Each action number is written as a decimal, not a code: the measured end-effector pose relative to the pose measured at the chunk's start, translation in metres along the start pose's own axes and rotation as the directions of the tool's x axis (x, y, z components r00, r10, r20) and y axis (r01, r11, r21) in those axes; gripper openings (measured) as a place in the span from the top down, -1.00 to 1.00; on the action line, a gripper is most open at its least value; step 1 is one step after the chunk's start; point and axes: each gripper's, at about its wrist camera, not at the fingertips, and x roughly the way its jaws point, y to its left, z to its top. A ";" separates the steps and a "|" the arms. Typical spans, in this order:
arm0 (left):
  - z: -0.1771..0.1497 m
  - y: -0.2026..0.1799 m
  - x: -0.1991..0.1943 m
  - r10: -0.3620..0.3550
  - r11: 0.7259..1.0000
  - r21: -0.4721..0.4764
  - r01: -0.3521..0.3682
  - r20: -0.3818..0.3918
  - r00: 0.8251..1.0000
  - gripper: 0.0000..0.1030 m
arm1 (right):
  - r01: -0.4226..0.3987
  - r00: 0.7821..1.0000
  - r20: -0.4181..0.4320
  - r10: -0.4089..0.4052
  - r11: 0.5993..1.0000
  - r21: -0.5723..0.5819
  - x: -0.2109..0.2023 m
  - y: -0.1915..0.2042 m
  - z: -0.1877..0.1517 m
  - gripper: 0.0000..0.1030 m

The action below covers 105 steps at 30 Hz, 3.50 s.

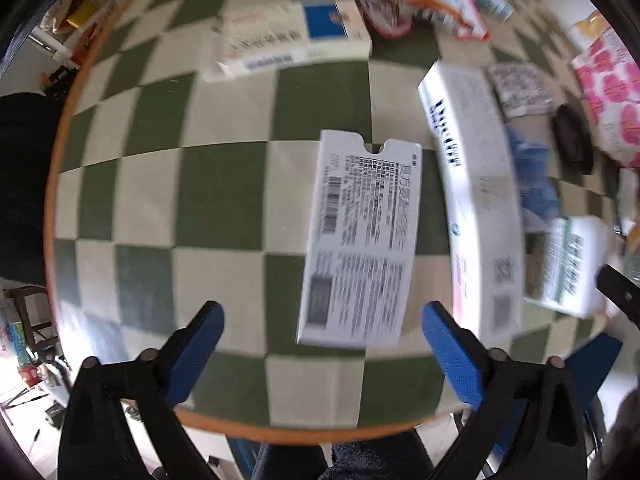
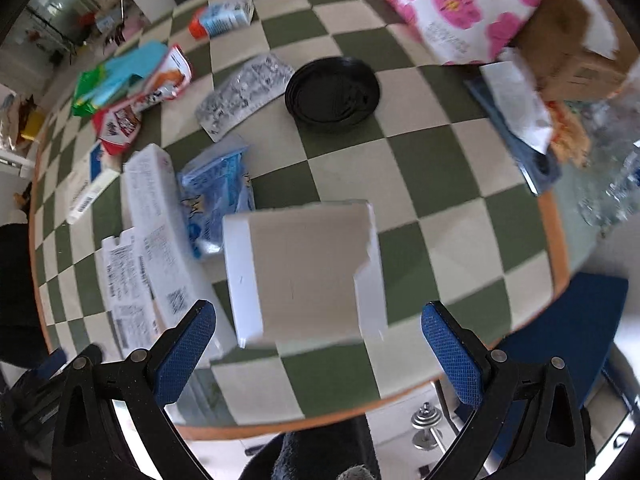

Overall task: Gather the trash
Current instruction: 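Grasp the white leaflet with the left tool while the right tool grasps the white box, then carry leaflet and box to the white bin and open both tools to drop them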

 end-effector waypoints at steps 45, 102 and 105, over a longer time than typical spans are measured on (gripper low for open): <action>-0.059 0.006 -0.106 0.068 0.998 -0.010 -0.068 0.279 0.958 -0.36 | -0.025 0.990 0.134 0.036 0.996 -0.081 -0.001 0.038 0.011 -0.68; -0.282 0.207 0.332 0.032 0.986 -0.162 -0.039 -0.043 0.999 -1.00 | -0.091 0.965 -0.257 0.052 0.986 -0.142 0.415 0.074 -0.378 -1.00; -0.286 0.206 0.313 0.041 0.988 -0.144 -0.047 -0.043 0.998 -1.00 | -0.038 0.975 -0.224 -0.007 0.980 -0.197 0.398 0.079 -0.377 -1.00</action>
